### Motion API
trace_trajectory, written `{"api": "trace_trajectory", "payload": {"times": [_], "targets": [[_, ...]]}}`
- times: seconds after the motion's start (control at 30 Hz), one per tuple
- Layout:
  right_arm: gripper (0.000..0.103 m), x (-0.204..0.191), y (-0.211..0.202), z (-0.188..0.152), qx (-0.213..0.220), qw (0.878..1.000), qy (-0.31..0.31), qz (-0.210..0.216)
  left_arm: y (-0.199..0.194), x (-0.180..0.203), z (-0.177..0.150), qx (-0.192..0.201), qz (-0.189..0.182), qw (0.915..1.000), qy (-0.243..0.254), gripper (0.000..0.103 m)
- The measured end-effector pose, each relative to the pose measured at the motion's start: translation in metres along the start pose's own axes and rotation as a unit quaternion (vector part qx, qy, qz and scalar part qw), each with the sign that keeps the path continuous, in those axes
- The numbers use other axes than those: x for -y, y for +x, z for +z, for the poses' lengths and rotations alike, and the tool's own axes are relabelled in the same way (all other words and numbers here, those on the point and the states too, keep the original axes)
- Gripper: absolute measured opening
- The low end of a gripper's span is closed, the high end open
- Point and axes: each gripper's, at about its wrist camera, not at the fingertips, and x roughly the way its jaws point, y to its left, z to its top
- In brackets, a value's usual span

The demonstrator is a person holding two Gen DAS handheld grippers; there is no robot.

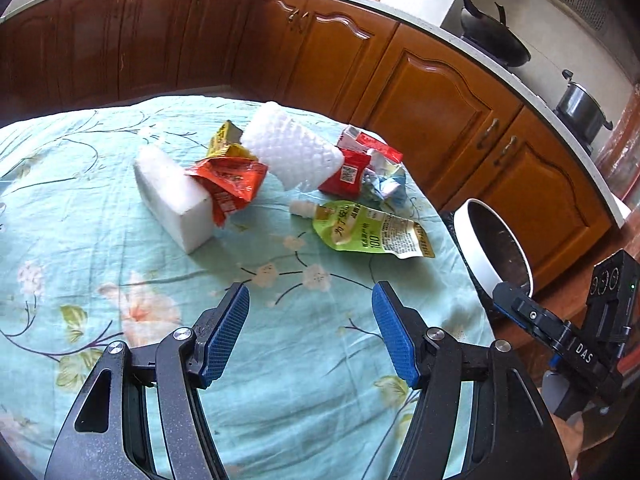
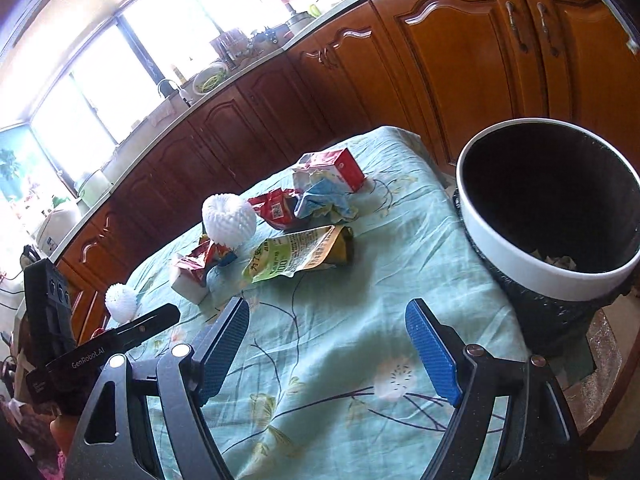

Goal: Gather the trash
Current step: 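Move both open tools back over the table, then grasp the white foam block with the left tool while the right tool grasps the green pouch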

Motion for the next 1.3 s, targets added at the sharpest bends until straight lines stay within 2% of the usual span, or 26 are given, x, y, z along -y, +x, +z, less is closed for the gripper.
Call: {"api": "trace_trajectory", "payload": {"times": [0.27,0.4,0.5,0.6,0.8,0.9,0.97,1.03,1.1,1.13,1.17,1.27,1.3], "targets": [[0.082,-0.014,0.024,-0.003,-0.029,0.999,0.007,0.026,-0.001,-0.029,0.005,0.002,0.023,0.9993,-0.031,0.065],[0.082,-0.022,0.032,0.002,-0.028,0.999,-0.009,0.015,-0.001,-0.043,0.012,0.007,0.032,0.9983,-0.048,0.065],[0.082,-0.031,0.039,0.013,-0.022,0.998,-0.053,-0.001,0.001,-0.051,0.022,0.011,0.050,0.9976,-0.045,0.065],[0.082,-0.039,0.049,0.031,-0.021,0.993,-0.113,-0.023,0.012,-0.058,0.032,-0.002,0.072,0.9967,-0.038,0.065],[0.080,-0.052,0.087,0.059,-0.068,0.975,-0.211,-0.024,0.035,-0.067,0.044,-0.018,0.086,0.9954,-0.038,0.065],[0.064,-0.059,0.106,0.061,-0.090,0.964,-0.248,-0.024,0.044,-0.070,0.050,-0.017,0.098,0.9943,-0.037,0.065],[0.049,-0.061,0.118,0.059,-0.108,0.958,-0.263,-0.031,0.050,-0.073,0.053,-0.018,0.104,0.9936,-0.041,0.065],[0.042,-0.060,0.128,0.054,-0.125,0.953,-0.274,-0.036,0.053,-0.076,0.056,-0.014,0.102,0.9937,-0.043,0.065],[0.039,-0.061,0.129,0.049,-0.130,0.950,-0.281,-0.032,0.054,-0.075,0.057,-0.012,0.103,0.9938,-0.040,0.065],[0.029,-0.061,0.127,0.047,-0.133,0.950,-0.281,-0.028,0.054,-0.075,0.057,-0.010,0.103,0.9940,-0.036,0.065],[0.019,-0.062,0.125,0.045,-0.137,0.950,-0.279,-0.022,0.053,-0.074,0.057,-0.006,0.103,0.9941,-0.031,0.061],[0.007,-0.067,0.115,0.035,-0.141,0.948,-0.284,-0.014,0.049,-0.070,0.053,-0.006,0.091,0.9958,-0.015,0.046],[0.006,-0.070,0.112,0.029,-0.141,0.948,-0.286,-0.016,0.049,-0.068,0.052,-0.006,0.093,0.9956,-0.010,0.045]]}}
